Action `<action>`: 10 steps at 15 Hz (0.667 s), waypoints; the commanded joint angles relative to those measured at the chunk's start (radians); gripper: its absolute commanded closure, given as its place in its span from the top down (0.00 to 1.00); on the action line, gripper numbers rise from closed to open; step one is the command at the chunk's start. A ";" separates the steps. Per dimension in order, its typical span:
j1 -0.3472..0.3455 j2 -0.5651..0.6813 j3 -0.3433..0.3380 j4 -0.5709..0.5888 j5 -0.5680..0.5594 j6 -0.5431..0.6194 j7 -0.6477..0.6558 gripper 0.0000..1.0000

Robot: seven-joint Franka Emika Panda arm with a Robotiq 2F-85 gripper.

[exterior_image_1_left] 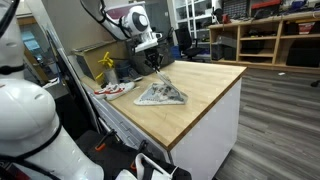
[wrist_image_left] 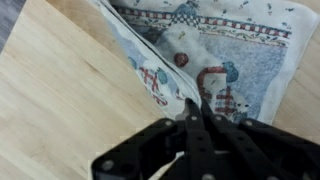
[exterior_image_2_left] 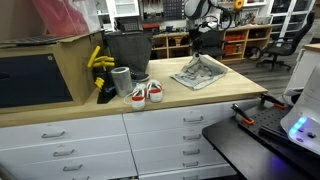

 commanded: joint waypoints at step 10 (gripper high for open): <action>0.035 -0.163 0.035 -0.230 -0.069 0.065 0.056 0.01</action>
